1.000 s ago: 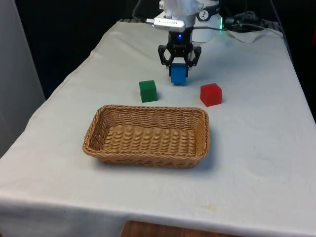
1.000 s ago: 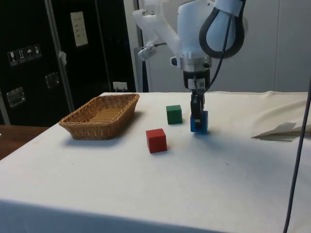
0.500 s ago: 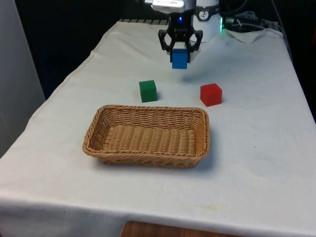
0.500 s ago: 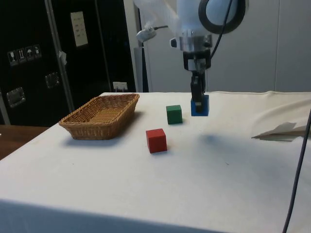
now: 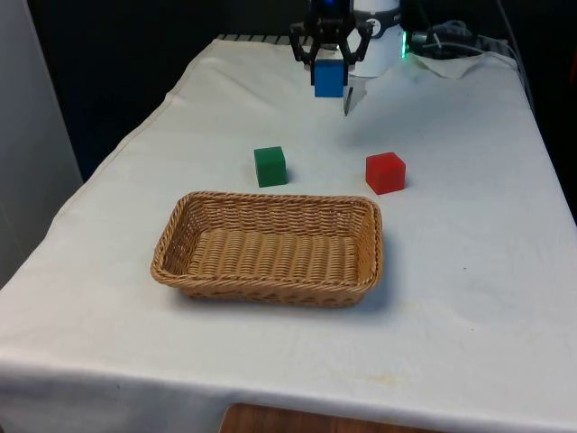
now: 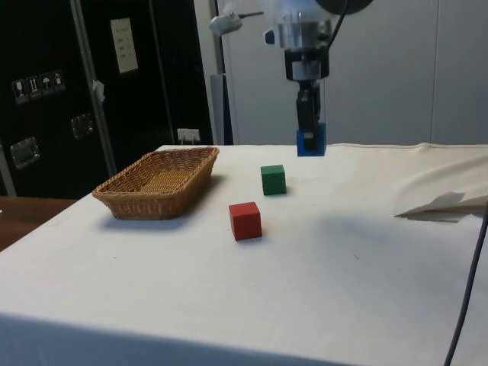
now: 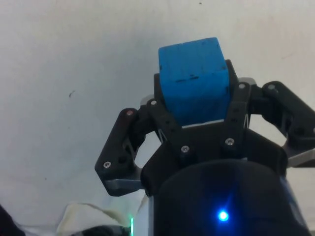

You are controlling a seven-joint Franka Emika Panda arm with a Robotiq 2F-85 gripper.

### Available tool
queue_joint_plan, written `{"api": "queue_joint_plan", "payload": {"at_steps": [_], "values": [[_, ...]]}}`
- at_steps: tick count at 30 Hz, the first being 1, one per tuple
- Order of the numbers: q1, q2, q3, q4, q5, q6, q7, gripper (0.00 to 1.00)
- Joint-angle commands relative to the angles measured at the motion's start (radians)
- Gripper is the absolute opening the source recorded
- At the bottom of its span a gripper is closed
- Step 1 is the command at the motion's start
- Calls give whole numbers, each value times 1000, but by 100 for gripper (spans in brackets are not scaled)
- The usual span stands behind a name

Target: Pick up the blue cube and place it into the basket.

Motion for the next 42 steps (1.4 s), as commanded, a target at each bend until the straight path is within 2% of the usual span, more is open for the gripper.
{"api": "queue_joint_plan", "payload": {"at_steps": [1,8,10,14,18,19,20,28,29,34,42], "values": [[-1,-9,3,10,-4,-24,3,0],[5,-22,8,81,4,-99,1,0],[2,-28,7,75,0,-92,0,0],[7,2,13,135,9,-129,0,0],[8,36,18,194,13,-157,0,0],[5,28,17,178,5,-141,0,0],[8,43,19,205,13,-163,0,0],[8,106,31,311,19,-217,0,0],[6,99,30,300,11,-205,0,0],[8,155,41,381,24,-240,1,0],[9,217,52,459,29,-252,5,0]]}}
